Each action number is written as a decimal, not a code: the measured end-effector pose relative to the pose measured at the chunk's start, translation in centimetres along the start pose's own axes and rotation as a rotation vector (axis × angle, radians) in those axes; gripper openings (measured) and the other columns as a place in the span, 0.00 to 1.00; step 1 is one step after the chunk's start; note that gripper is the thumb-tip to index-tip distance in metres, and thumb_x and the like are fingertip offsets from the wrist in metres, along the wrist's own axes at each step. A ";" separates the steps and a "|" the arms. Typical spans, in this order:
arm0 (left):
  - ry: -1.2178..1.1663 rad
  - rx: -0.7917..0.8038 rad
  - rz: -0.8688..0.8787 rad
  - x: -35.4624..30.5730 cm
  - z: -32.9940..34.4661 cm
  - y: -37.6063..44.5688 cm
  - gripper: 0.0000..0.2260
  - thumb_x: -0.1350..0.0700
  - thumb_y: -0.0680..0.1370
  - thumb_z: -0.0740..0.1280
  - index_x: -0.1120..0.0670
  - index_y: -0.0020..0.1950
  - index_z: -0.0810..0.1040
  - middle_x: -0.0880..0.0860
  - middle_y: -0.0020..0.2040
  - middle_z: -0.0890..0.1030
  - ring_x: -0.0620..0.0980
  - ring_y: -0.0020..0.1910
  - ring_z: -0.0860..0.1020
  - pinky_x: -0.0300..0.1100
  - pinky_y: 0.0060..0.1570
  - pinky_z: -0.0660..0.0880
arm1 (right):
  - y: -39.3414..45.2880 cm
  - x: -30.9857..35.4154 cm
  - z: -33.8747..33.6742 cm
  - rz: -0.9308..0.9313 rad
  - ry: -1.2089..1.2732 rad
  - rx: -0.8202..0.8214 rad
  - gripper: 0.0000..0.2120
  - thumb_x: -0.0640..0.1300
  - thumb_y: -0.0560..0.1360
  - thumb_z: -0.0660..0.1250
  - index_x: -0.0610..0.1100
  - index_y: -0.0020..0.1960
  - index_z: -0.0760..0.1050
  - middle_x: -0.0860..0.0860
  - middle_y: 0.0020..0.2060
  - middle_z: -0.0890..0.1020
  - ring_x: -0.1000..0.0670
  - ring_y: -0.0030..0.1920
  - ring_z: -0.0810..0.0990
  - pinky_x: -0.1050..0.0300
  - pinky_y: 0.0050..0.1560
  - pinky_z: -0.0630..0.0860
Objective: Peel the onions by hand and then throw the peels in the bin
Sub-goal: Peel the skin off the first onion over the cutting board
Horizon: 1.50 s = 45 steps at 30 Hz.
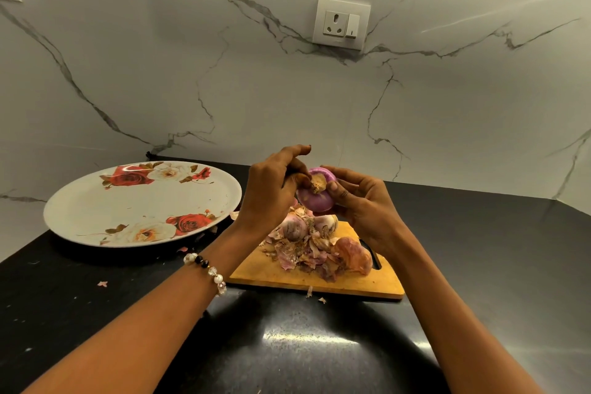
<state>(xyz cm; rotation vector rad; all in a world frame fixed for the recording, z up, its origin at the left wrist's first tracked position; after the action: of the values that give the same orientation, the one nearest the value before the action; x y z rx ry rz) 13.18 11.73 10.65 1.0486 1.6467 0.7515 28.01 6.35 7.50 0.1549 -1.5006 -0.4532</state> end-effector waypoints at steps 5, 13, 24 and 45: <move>-0.077 -0.039 -0.156 0.7 0.1 -0.1 0.15 0.67 0.76 0.66 0.59 0.62 0.77 0.56 0.50 0.82 0.46 0.49 0.79 0.23 0.48 0.72 | -0.1 0.2 0.4 -0.008 0.036 0.022 0.18 0.39 0.72 0.66 0.39 0.62 0.76 0.44 0.52 0.85 0.43 0.54 0.83 0.49 0.47 0.83; -0.166 0.005 -0.231 1.2 0.1 0.0 0.14 0.67 0.78 0.63 0.59 0.62 0.76 0.51 0.53 0.79 0.44 0.49 0.79 0.28 0.50 0.75 | 0.0 0.1 0.4 0.005 0.080 0.022 0.18 0.39 0.71 0.66 0.39 0.61 0.76 0.44 0.53 0.84 0.42 0.55 0.83 0.50 0.47 0.83; -0.323 -0.054 -0.379 2.4 -0.9 0.6 0.11 0.63 0.78 0.64 0.56 0.60 0.77 0.52 0.50 0.81 0.43 0.47 0.80 0.32 0.52 0.76 | -0.2 0.4 0.0 0.015 0.119 -0.014 0.18 0.38 0.72 0.65 0.39 0.61 0.76 0.44 0.53 0.84 0.43 0.56 0.83 0.53 0.43 0.83; 0.031 0.233 0.126 0.1 -1.4 1.4 0.12 0.57 0.70 0.75 0.56 0.53 0.83 0.48 0.50 0.79 0.51 0.51 0.77 0.40 0.47 0.77 | -0.2 0.8 0.1 -0.022 0.053 0.056 0.19 0.37 0.71 0.67 0.39 0.62 0.76 0.41 0.55 0.83 0.41 0.56 0.82 0.52 0.48 0.83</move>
<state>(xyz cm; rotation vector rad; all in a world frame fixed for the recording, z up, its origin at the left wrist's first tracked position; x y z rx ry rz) 12.23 12.45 12.24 1.3215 1.7374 0.6710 27.85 5.85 8.15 0.2260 -1.4618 -0.4218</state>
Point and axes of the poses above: each hand's wrist, its own y-axis towards the middle knuckle, its own z-axis out of the palm, x = y × z, the point moved 6 cm from there along y, towards the middle knuckle
